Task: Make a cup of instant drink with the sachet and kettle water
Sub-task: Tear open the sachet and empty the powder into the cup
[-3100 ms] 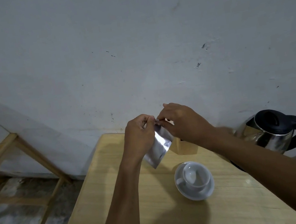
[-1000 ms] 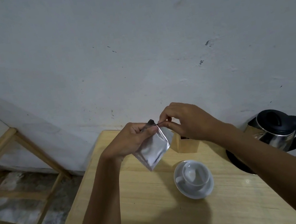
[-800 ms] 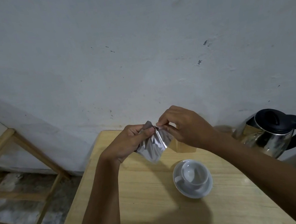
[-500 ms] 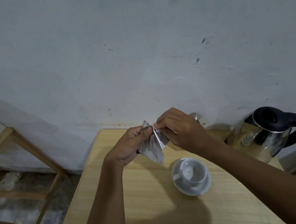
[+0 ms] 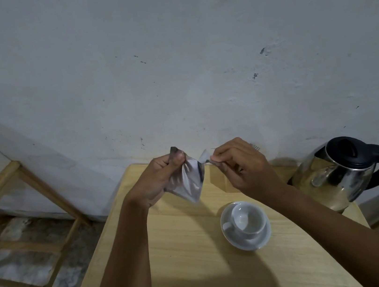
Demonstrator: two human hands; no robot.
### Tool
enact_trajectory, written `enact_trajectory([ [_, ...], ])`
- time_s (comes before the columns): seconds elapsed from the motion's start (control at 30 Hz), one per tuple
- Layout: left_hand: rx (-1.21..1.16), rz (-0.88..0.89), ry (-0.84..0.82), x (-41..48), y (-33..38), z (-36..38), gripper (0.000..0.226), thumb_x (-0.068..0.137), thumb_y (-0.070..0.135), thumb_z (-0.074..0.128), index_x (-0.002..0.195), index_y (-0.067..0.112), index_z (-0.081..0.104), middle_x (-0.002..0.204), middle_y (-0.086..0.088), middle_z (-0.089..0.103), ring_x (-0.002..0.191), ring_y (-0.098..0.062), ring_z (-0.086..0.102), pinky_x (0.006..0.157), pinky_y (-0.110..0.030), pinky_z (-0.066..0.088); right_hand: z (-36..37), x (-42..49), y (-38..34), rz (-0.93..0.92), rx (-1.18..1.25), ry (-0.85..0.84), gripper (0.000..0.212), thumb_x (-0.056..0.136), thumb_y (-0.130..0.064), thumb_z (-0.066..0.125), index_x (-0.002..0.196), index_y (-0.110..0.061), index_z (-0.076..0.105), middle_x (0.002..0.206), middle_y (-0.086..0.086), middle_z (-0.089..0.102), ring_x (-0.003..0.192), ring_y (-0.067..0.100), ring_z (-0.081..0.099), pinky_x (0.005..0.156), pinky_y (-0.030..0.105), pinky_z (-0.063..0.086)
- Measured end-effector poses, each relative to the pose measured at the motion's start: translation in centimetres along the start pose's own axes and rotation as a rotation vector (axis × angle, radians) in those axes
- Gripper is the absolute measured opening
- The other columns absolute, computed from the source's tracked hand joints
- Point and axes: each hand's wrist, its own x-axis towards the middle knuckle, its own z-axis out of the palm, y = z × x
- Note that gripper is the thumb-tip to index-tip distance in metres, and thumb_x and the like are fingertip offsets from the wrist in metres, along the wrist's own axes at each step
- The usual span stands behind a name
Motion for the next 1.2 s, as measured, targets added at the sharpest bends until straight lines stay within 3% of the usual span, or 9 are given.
enact_trajectory([
  [0.13,0.011,-0.007,0.020,0.0,-1.0,-0.6,0.029,0.079,0.042,0.057,0.082,0.015,0.069,0.072,0.006,0.068,0.068,-0.005,0.062,0.062,-0.018,0.048,-0.3,-1.1,-0.5,0.203,0.021,0.097,0.008,0.089,-0.009,0.063,0.090,-0.003,0.068,0.086,0.004,0.068,0.085,0.010,0.061,0.075,0.015,0.048],
  [0.23,-0.015,-0.039,0.071,0.0,-1.8,-1.0,0.030,0.079,0.043,0.058,0.079,0.014,0.066,0.069,0.007,0.060,0.067,-0.007,0.055,0.060,-0.018,0.046,-0.7,-1.9,-1.2,0.509,0.144,0.228,0.015,0.093,-0.014,0.061,0.092,-0.028,0.063,0.090,-0.019,0.065,0.083,0.004,0.064,0.070,0.020,0.052],
  [0.33,-0.023,-0.054,0.110,-0.3,-2.8,-1.9,0.030,0.080,0.047,0.060,0.076,0.018,0.068,0.070,0.005,0.062,0.068,-0.010,0.057,0.063,-0.021,0.047,-0.9,-2.4,-1.7,0.786,0.269,0.299,0.014,0.095,-0.016,0.059,0.090,-0.029,0.061,0.085,-0.015,0.071,0.077,0.006,0.066,0.068,0.024,0.052],
  [0.53,0.094,-0.056,0.120,-1.4,-4.6,-3.1,0.046,0.084,0.055,0.062,0.105,0.015,0.072,0.103,-0.008,0.061,0.093,-0.027,0.052,0.098,-0.041,0.041,3.8,-5.9,-0.5,1.302,0.344,-0.191,0.023,0.091,-0.021,0.067,0.112,-0.016,0.060,0.085,0.010,0.072,0.064,0.012,0.060,0.059,0.020,0.045],
  [0.63,0.135,-0.072,0.157,-2.6,-5.2,-2.9,0.036,0.091,0.046,0.057,0.108,0.017,0.072,0.110,-0.009,0.073,0.108,-0.037,0.064,0.103,-0.050,0.044,7.6,-7.6,-0.2,1.321,0.286,-0.402,0.008,0.092,-0.017,0.061,0.100,-0.015,0.063,0.092,0.013,0.072,0.058,0.012,0.055,0.055,0.026,0.044],
  [0.7,0.131,-0.091,0.191,-3.6,-5.7,-2.8,0.033,0.093,0.041,0.055,0.105,0.016,0.072,0.104,-0.012,0.075,0.105,-0.038,0.066,0.095,-0.051,0.048,10.3,-8.4,-0.1,1.301,0.249,-0.470,0.007,0.094,-0.017,0.058,0.097,-0.015,0.065,0.100,0.007,0.069,0.074,0.015,0.061,0.065,0.030,0.051],
  [0.93,0.094,-0.146,0.313,-6.0,-7.1,-2.3,0.026,0.092,0.038,0.058,0.102,0.020,0.074,0.100,-0.003,0.077,0.094,-0.016,0.070,0.076,-0.023,0.050,14.4,-10.8,0.5,1.211,0.130,-0.738,0.035,0.095,-0.017,0.057,0.128,-0.005,0.057,0.130,0.010,0.059,0.122,0.027,0.055,0.100,0.029,0.042],
  [1.03,0.077,-0.168,0.322,-6.5,-7.6,-2.3,0.027,0.091,0.040,0.059,0.105,0.022,0.073,0.102,-0.001,0.077,0.100,-0.017,0.070,0.084,-0.028,0.054,13.1,-10.1,-0.4,1.194,0.168,-0.582,0.031,0.101,-0.020,0.047,0.129,-0.013,0.058,0.135,0.005,0.057,0.119,0.020,0.056,0.100,0.029,0.041],
  [1.2,0.030,-0.170,0.299,-5.9,-7.7,-0.8,0.027,0.091,0.040,0.060,0.105,0.022,0.074,0.102,0.001,0.077,0.101,-0.015,0.070,0.087,-0.027,0.053,8.1,-9.1,-2.2,1.466,0.788,-0.259,0.026,0.100,-0.024,0.049,0.122,-0.016,0.062,0.119,0.001,0.067,0.104,0.017,0.066,0.085,0.035,0.053],
])
